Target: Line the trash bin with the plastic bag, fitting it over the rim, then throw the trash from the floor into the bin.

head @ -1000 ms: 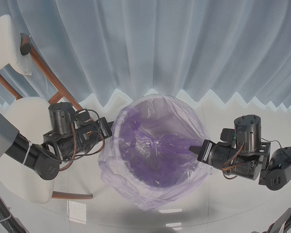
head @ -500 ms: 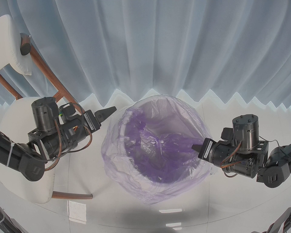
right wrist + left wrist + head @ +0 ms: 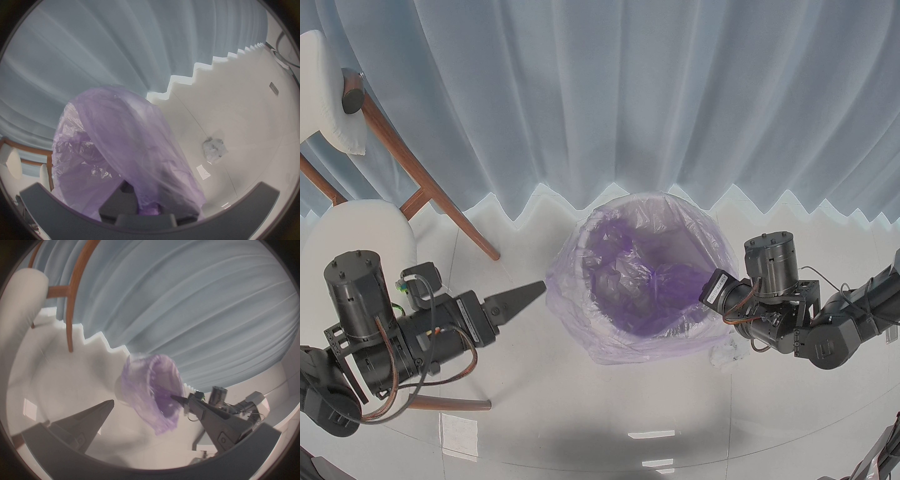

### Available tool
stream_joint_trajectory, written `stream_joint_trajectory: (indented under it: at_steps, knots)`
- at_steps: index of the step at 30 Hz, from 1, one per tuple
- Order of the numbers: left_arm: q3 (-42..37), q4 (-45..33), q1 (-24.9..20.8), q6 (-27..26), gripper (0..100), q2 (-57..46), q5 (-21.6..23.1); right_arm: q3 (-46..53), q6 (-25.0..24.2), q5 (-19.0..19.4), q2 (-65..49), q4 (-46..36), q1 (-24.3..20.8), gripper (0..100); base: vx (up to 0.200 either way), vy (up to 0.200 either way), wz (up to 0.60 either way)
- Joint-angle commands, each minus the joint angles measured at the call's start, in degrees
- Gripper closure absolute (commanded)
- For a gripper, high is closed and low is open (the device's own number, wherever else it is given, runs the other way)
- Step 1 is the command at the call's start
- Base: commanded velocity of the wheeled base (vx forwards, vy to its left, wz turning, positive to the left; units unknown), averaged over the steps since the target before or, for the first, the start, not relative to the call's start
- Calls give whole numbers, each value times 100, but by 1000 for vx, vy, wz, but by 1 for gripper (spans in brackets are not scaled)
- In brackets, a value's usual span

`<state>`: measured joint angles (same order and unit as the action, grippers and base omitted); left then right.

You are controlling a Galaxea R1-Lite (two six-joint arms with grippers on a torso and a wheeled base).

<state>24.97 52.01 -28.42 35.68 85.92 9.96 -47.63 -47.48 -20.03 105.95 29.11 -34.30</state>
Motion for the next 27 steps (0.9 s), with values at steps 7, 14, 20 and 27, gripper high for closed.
stream_joint_trajectory:
  at_steps: [7, 14, 20, 27]
  knots:
    - [35, 82, -1122, 730, 0, 698, 243, -238, -244, -238, 260, -2, 152, 100, 0, 0, 0]
    - [360, 73, -973, 879, 0, 1436, 322, -247, -297, -247, 268, 7, 126, 100, 0, 0, 0]
    - [1054, -6, -850, 1178, 0, 1806, 428, -141, -305, -247, 233, 7, 82, 100, 0, 0, 0]
    - [1344, -6, -850, 1459, 100, 2008, 419, -115, -305, -247, 233, 7, -6, 100, 0, 0, 0]
